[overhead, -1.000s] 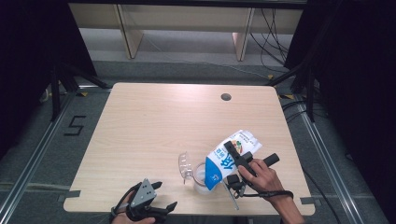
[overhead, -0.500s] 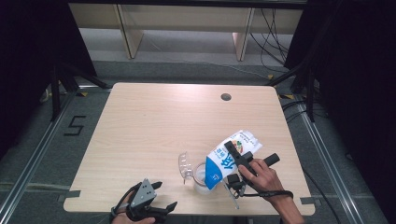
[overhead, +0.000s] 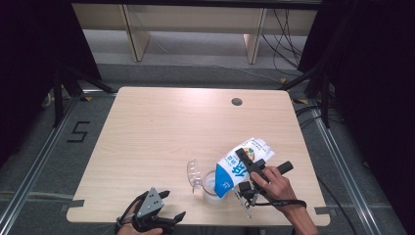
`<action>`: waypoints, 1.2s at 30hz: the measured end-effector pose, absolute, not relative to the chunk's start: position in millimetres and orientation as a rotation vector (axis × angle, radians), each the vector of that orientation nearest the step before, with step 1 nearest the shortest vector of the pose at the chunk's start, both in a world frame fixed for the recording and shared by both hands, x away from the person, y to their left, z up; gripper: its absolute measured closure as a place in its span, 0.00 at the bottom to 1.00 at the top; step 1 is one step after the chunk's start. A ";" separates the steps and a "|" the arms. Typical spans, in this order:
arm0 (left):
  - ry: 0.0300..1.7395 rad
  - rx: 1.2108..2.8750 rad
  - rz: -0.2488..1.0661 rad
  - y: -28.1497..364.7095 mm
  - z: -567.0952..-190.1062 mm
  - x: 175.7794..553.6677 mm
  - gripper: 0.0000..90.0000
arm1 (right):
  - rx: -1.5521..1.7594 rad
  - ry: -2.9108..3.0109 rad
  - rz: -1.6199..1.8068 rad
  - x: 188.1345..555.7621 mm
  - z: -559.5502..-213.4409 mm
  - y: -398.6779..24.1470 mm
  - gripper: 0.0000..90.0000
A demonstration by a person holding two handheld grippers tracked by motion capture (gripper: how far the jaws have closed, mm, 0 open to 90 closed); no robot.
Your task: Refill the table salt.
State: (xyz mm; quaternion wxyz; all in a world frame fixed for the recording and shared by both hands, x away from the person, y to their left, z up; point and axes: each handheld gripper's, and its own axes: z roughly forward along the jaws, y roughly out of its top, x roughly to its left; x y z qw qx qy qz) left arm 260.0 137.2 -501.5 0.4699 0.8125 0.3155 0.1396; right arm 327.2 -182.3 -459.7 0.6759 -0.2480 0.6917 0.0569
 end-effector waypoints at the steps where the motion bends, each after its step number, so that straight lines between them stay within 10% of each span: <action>1: 0.774 1.991 0.342 137.2 -501.4 259.9 0.17 | -0.549 1.573 0.136 327.7 -461.8 -182.4 0.88; 36: 0.783 1.988 0.341 137.1 -501.5 259.5 0.17 | -0.292 1.792 0.434 334.6 -457.9 -192.6 0.88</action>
